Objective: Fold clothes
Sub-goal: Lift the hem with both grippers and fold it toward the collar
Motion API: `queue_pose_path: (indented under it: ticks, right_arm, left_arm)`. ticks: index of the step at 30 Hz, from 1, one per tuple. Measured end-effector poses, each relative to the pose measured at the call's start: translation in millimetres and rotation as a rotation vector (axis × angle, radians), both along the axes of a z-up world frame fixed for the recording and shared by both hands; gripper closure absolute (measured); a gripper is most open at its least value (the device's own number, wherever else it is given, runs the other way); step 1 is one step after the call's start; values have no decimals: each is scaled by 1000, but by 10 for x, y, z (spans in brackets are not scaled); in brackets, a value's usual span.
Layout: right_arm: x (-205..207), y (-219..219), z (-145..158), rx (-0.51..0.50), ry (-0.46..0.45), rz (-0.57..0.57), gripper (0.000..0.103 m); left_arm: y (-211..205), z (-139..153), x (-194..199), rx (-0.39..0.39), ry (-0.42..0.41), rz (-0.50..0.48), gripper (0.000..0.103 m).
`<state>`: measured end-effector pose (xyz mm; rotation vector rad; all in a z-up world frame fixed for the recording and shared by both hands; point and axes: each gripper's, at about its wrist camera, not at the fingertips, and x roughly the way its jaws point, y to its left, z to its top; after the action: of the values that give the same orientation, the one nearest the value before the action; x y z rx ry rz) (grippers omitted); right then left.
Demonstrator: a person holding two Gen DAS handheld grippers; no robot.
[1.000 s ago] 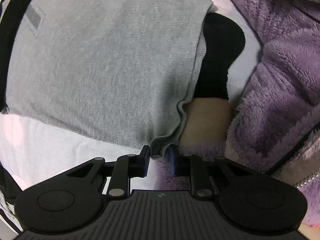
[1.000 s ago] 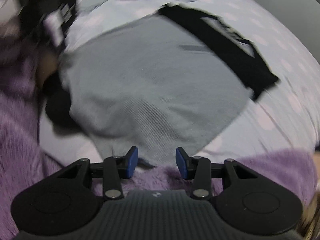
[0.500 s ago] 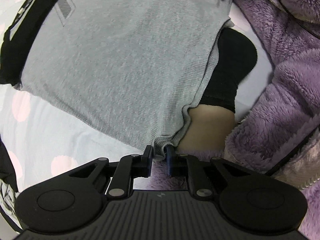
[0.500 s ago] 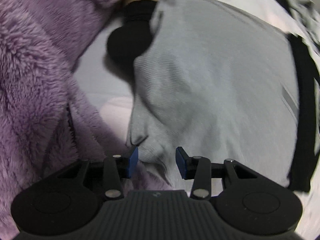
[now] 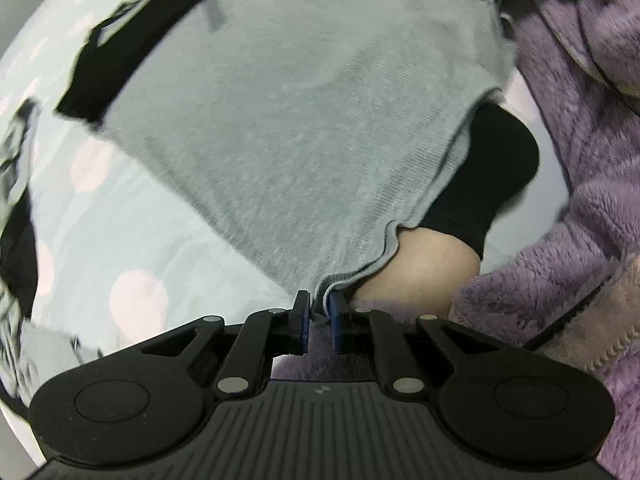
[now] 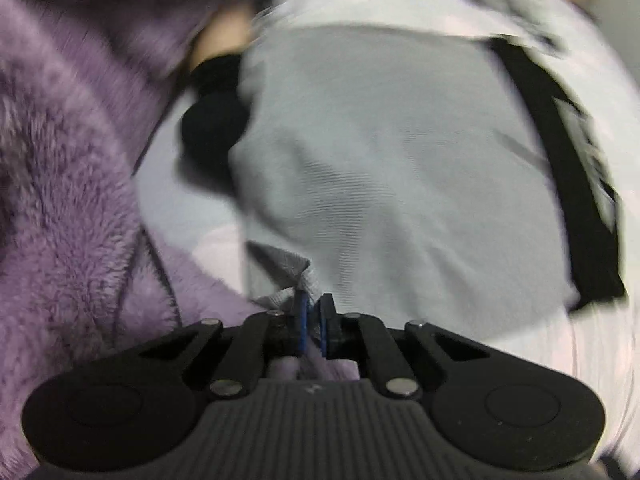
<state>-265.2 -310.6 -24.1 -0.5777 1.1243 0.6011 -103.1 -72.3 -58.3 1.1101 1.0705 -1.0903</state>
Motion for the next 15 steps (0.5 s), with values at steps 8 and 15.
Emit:
queue_pose_path:
  ticks: [8,15]
  right_arm:
    - [-461,-488,450,108,-320,-371,96]
    - [-715,-523,704,145,-600,-624,97]
  left_arm:
    - [-46,380,13,-174,-97,135,98]
    - [132,1054,28,-456,-229,316,98]
